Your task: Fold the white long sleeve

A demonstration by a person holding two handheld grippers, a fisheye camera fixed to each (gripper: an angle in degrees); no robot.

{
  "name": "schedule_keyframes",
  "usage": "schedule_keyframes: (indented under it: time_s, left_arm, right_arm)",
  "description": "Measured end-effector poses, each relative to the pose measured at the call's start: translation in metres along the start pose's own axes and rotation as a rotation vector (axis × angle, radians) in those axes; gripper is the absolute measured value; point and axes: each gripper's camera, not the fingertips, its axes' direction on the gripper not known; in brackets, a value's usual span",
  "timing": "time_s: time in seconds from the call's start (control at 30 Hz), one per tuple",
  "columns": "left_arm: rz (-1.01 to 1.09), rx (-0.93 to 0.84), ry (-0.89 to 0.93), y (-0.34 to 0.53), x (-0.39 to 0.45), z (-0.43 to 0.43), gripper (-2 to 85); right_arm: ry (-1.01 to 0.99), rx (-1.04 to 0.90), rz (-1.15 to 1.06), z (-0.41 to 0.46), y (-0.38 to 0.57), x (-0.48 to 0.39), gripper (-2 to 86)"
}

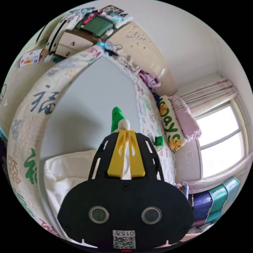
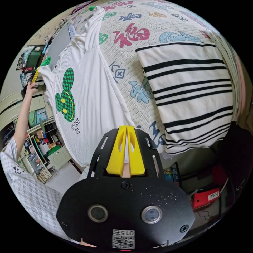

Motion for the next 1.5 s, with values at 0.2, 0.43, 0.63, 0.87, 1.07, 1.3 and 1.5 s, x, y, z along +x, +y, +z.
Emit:
schedule_keyframes:
  time_s: [0.2,0.43,0.63,0.87,1.07,1.3,1.5]
  left_arm:
    - [-0.239,0.315,-0.413,0.021,-0.085,-0.291,3.9]
    - [-0.594,0.348,-0.493,0.121,-0.116,-0.459,10.2]
    - [-0.500,-0.030,-0.292,0.144,-0.050,-0.403,9.5]
    - [-0.403,-0.275,-0.391,0.139,0.025,-0.382,11.1]
    - [-0.381,-0.309,-0.507,0.098,0.095,-0.417,10.1]
    - [0.054,-0.290,-0.424,0.007,0.299,-0.343,10.3]
    - [0.340,-0.301,-0.285,-0.085,0.484,-0.163,13.6]
  right_arm:
    - [0.029,-0.028,-0.037,-0.028,0.010,-0.010,-0.6]
    - [0.082,-0.056,-0.047,-0.058,0.005,-0.010,-0.6]
    - [0.090,-0.067,-0.108,-0.074,-0.014,-0.012,-0.6]
    - [0.103,0.093,-0.216,-0.106,-0.060,0.002,0.9]
    - [-0.043,0.261,-0.324,-0.173,-0.125,0.015,4.9]
    - [-0.090,0.322,-0.296,-0.237,-0.185,0.081,4.1]
    - [-0.220,0.308,-0.377,-0.246,-0.164,0.136,1.5]
